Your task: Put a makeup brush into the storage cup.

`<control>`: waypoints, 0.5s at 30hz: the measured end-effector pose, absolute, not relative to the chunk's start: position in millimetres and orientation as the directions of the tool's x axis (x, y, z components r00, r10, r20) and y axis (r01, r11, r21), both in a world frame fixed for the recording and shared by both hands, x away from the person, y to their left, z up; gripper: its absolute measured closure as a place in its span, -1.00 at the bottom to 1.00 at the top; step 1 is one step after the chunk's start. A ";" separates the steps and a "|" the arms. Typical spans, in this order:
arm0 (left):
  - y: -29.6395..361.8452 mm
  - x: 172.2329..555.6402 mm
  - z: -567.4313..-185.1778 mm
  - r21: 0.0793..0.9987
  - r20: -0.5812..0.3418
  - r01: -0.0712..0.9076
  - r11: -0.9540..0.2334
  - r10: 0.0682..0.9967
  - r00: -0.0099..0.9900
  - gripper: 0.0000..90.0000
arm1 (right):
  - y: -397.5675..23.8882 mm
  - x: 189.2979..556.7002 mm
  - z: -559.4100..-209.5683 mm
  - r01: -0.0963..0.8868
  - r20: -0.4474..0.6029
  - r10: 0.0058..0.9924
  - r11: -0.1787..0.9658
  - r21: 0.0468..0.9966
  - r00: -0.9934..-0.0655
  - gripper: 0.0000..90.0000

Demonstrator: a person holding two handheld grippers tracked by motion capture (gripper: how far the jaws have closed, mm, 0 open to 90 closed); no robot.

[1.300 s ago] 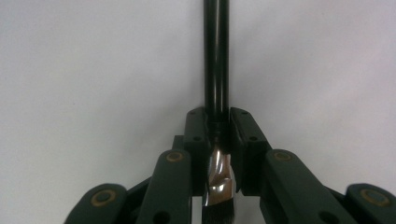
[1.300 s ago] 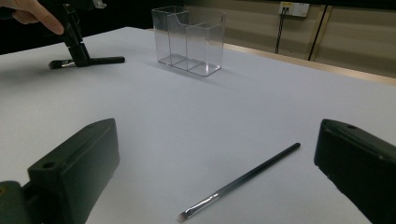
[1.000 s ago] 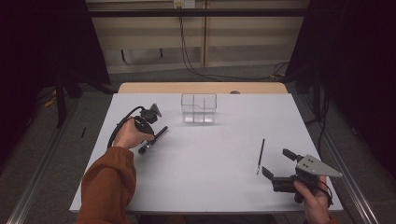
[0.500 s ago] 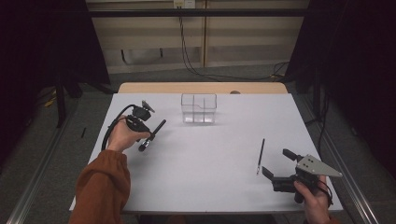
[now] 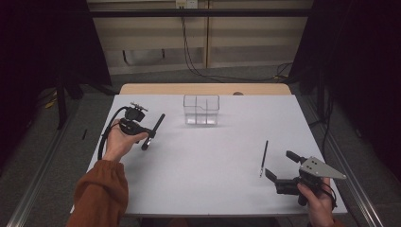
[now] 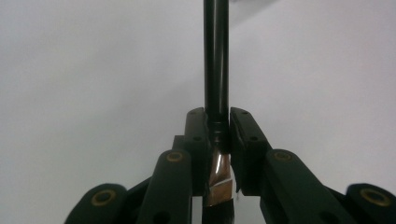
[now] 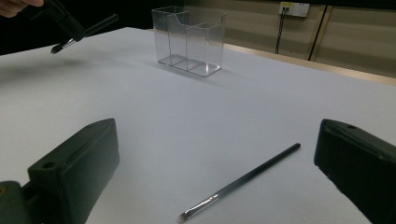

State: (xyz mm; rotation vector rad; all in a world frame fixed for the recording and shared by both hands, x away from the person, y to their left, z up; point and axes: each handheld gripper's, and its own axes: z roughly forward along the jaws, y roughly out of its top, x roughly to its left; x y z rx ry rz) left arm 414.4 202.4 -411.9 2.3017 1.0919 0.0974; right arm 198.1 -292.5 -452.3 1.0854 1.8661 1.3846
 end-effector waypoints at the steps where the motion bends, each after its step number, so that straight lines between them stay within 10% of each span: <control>1: 204.2 411.1 -409.9 0.572 -0.182 0.676 -0.466 0.731 0.658 0.74 | -292.5 198.1 -452.2 0.272 0.023 0.860 0.135 0.953 -0.509 -1.00; 15: 211.3 392.6 -411.9 0.708 -0.150 0.584 -0.397 0.723 0.674 0.74 | -292.3 197.9 -452.2 0.272 0.022 0.860 0.136 0.953 -0.509 -1.00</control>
